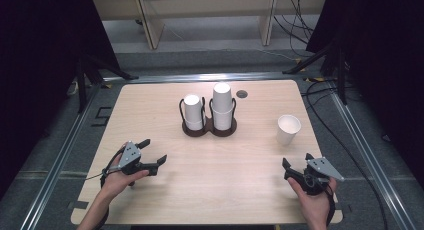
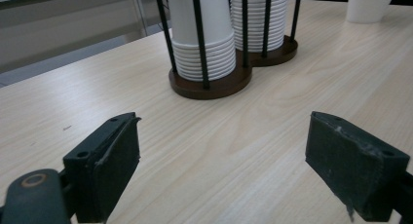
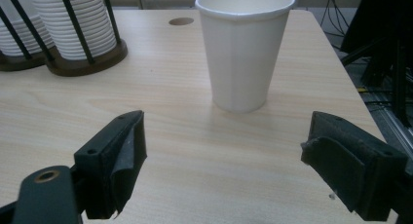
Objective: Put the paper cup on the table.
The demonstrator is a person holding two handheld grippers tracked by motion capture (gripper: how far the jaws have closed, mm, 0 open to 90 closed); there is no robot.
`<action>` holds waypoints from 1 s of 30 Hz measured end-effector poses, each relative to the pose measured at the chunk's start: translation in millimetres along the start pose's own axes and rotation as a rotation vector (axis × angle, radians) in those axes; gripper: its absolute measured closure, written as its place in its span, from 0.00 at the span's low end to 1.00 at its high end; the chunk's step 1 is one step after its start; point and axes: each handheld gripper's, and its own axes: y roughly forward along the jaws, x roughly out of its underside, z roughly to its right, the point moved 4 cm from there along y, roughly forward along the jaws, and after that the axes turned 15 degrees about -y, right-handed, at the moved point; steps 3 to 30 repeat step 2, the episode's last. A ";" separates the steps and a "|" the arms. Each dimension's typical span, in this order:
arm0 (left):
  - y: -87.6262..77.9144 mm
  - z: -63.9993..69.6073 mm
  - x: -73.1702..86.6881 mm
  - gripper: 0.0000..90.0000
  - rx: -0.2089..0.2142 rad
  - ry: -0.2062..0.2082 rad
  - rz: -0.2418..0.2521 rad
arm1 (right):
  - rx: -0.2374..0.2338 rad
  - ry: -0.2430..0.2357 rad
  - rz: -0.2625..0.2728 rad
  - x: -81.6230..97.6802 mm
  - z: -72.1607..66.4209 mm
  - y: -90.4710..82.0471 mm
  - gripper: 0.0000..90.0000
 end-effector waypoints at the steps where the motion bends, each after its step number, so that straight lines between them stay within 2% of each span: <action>1: 2.1 2.5 -1.6 0.13 0.024 0.005 0.015 | 0.018 0.005 0.003 0.0 0.9 -0.5 0.17; 30: 2.4 5.3 -2.5 0.13 0.032 0.007 0.015 | 0.025 0.009 0.002 0.2 1.8 -1.7 0.17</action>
